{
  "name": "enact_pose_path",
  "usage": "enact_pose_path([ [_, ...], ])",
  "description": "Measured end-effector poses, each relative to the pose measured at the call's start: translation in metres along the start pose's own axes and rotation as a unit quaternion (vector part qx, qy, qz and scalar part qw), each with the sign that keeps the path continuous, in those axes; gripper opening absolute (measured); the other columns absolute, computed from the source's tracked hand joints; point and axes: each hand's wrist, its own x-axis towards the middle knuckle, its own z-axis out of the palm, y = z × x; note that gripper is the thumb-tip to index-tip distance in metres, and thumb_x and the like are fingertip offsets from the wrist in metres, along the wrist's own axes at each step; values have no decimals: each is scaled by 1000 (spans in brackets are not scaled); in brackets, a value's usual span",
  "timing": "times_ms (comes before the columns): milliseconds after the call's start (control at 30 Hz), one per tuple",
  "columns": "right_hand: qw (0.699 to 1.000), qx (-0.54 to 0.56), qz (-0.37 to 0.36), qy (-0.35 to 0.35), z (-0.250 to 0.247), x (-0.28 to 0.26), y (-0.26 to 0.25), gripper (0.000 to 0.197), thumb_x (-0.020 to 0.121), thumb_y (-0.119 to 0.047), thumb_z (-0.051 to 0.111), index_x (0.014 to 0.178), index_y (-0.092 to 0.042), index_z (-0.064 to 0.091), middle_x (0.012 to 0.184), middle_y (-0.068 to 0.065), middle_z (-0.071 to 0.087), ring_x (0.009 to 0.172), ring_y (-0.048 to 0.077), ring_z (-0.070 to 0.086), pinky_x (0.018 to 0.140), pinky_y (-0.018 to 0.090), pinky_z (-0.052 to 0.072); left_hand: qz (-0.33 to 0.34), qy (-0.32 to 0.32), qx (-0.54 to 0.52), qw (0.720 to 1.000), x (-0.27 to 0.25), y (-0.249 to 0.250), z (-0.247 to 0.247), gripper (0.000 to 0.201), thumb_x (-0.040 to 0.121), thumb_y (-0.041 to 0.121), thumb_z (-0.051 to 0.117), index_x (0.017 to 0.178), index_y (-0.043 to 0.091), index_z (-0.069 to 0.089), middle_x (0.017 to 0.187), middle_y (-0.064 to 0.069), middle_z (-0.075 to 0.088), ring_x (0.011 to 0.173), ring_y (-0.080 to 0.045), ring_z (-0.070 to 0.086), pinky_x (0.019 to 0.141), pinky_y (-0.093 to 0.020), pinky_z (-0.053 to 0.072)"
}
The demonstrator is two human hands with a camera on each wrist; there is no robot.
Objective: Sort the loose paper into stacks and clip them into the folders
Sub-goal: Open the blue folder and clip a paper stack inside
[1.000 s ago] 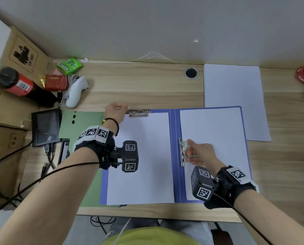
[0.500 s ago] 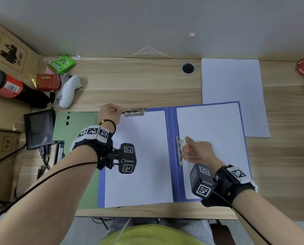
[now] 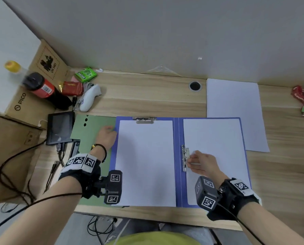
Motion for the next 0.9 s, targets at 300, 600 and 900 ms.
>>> enact_pose_path([
  [300, 999, -32, -37, 18, 3, -28, 17, 15, 92, -19, 55, 88, -12, 67, 81, 4, 64, 68, 21, 57, 67, 30, 50, -56, -53, -133, 988, -32, -51, -8, 37, 93, 0, 51, 130, 3, 49, 81, -8, 55, 69, -17, 51, 63, -27, 41],
  [600, 998, -41, -15, -39, 31, -39, 13, 17, 95, -31, 54, 90, -16, 60, 93, 3, 58, 81, 17, 54, 71, 29, 46, 49, -111, -186, 975, -69, -19, -48, 30, 92, 10, 54, 121, 16, 56, 96, -6, 68, 77, -20, 63, 69, -29, 51],
  [900, 963, -31, -72, -259, 55, -93, -36, 60, 87, -58, 53, 135, -23, 48, 131, 3, 55, 113, 23, 60, 93, 44, 51, 207, -245, -193, 927, -124, 74, -49, 35, 91, 14, 60, 125, 17, 51, 102, -9, 60, 71, -17, 60, 58, -28, 53],
])
